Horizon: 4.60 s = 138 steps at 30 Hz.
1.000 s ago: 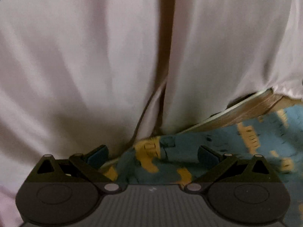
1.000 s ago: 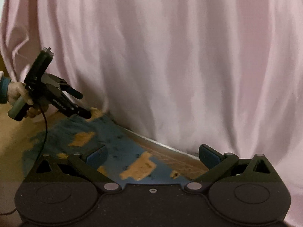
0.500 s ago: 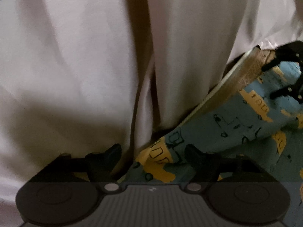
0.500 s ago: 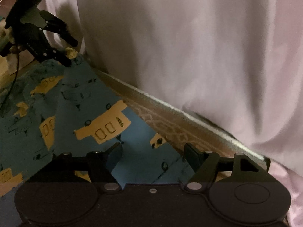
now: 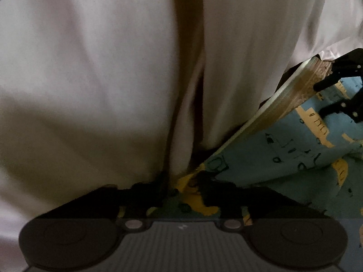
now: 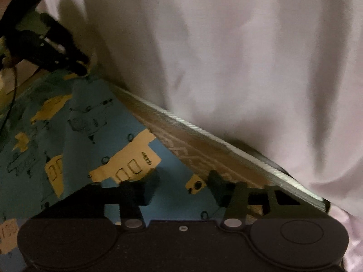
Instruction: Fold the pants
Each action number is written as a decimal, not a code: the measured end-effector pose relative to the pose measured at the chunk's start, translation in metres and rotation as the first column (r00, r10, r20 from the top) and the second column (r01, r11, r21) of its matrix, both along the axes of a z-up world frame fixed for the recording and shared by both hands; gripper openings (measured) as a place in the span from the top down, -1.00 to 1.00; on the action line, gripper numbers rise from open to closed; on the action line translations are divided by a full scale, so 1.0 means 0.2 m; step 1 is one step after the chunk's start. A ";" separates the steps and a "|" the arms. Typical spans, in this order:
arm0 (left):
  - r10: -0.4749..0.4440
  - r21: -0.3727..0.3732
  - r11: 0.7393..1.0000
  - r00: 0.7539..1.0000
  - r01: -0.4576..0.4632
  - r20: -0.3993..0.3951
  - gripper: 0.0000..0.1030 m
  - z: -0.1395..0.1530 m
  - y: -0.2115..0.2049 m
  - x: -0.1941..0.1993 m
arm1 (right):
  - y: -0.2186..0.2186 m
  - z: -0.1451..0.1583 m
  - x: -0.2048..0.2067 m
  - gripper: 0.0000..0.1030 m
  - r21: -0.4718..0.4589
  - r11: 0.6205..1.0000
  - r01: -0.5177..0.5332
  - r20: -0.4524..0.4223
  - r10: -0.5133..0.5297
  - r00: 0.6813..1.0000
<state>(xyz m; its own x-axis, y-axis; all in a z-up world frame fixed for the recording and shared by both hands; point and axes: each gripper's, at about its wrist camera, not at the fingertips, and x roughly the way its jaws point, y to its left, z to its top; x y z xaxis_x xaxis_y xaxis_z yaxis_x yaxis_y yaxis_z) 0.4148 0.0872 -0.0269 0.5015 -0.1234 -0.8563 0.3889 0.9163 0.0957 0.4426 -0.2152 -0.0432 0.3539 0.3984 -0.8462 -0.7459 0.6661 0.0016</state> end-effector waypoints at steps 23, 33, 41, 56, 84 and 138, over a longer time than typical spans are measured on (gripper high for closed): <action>0.119 -0.065 0.992 0.971 -0.108 0.207 0.90 0.16 0.03 -0.20 | 0.03 0.08 -0.04 0.98 -0.051 0.992 0.114 0.383 -0.086 0.920; 0.138 -0.082 0.989 0.970 -0.123 0.198 0.90 0.13 0.03 -0.19 | 0.06 -0.02 -0.03 0.98 -0.085 0.990 0.114 0.369 -0.075 0.926; 0.095 -0.126 0.990 0.965 -0.065 0.244 0.93 0.21 0.09 -0.30 | -0.05 0.12 -0.28 0.98 0.000 0.989 0.148 0.409 -0.135 0.903; -0.007 -0.088 0.995 0.925 0.044 0.379 0.94 0.49 0.09 -1.05 | -0.18 0.37 -1.07 0.98 0.096 0.989 0.110 0.424 -0.141 0.895; 0.001 0.062 0.998 0.954 -0.021 0.301 0.92 0.11 -0.09 -1.61 | -0.18 0.13 -1.69 1.00 0.021 0.981 0.192 0.317 -0.189 0.929; 0.011 -0.623 0.782 1.000 -0.011 -0.003 0.02 -0.14 -1.06 -1.22 | -0.80 0.23 -0.55 -0.97 0.330 0.815 0.476 -0.182 -0.440 0.880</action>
<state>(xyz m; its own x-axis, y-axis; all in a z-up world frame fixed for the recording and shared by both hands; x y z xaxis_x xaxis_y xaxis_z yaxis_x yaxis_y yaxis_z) 0.1708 -0.1246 -0.0548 0.5065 -0.6241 -0.5950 0.3786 0.7809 -0.4969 0.3320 -0.3756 0.0028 0.4981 0.4881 -0.7167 -0.3390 0.8703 0.3572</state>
